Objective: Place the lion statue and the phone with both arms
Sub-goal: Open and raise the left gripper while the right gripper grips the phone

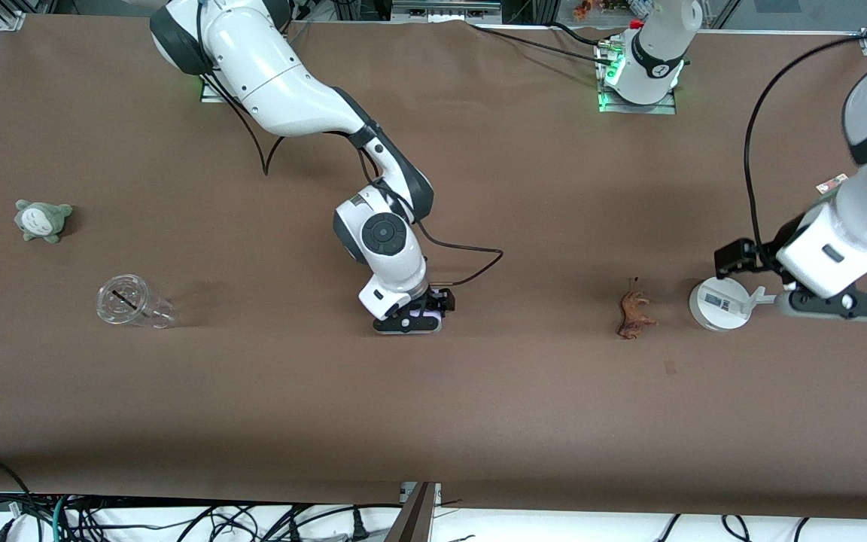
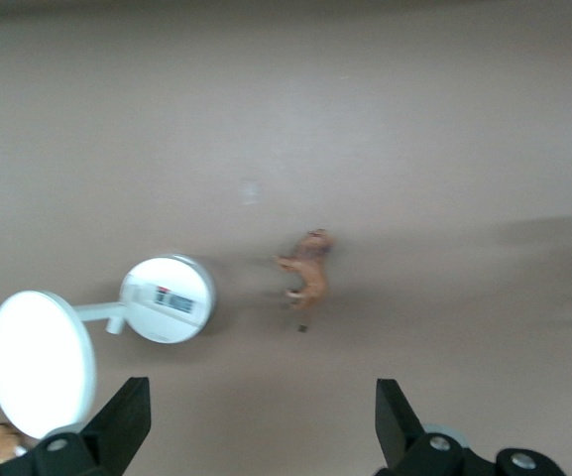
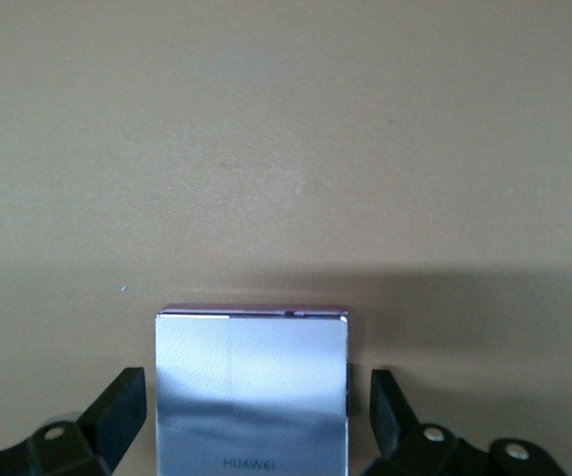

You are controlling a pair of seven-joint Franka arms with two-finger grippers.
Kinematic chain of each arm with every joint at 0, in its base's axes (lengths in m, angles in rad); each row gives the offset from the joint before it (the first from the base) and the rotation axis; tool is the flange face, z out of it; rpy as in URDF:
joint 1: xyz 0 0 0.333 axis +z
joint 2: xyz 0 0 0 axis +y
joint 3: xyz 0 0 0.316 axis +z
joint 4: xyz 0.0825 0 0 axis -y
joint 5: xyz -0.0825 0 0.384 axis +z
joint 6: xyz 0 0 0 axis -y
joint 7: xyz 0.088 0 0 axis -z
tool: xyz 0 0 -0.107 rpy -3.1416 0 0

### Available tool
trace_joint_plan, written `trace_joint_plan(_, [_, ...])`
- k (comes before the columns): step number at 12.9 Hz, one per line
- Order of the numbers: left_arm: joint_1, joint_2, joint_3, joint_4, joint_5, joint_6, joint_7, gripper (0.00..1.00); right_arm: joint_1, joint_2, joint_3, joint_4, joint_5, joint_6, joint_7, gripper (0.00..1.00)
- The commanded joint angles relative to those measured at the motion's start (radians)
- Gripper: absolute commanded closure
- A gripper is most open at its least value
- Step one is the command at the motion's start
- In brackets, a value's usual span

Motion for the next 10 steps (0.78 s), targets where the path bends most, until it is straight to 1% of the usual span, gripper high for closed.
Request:
trace_joint_plan(1, [-0.099,-0.204,0.153,-0.23,-0.041,0.106,0.019,0.0,0.0,0.025,-0.008,0.034,-0.019,0.0,-0.05,0.43])
trace_joint_plan(2, [-0.176,-0.276,0.24,-0.341,-0.039,0.182,0.004,0.0,-0.002,0.027,-0.008,0.034,-0.019,0.0,-0.05,0.53])
trace_joint_plan(3, [-0.189,-0.304,0.272,-0.383,-0.044,0.207,0.006,0.0,-0.002,0.027,-0.008,0.034,-0.021,0.001,-0.049,0.54])
trace_joint_plan(4, [-0.198,-0.309,0.279,-0.386,-0.042,0.205,0.011,0.0,-0.002,0.027,-0.008,0.034,-0.024,0.0,-0.05,0.62])
trace_joint_plan(5, [-0.198,-0.303,0.276,-0.376,-0.033,0.179,0.005,0.0,-0.003,0.024,-0.008,0.034,-0.024,-0.01,-0.052,0.74])
trace_joint_plan(6, [-0.188,-0.292,0.276,-0.359,-0.042,0.141,0.013,0.0,-0.011,0.018,-0.008,0.035,-0.022,-0.032,-0.053,0.75])
trace_joint_plan(9, [-0.184,-0.28,0.276,-0.348,-0.047,0.131,0.014,0.0,-0.062,-0.038,-0.007,0.035,-0.018,-0.146,-0.073,0.75])
trace_joint_plan(10, [-0.184,-0.28,0.276,-0.348,-0.047,0.128,0.017,0.0,-0.086,-0.064,0.0,0.035,-0.012,-0.186,-0.113,0.75])
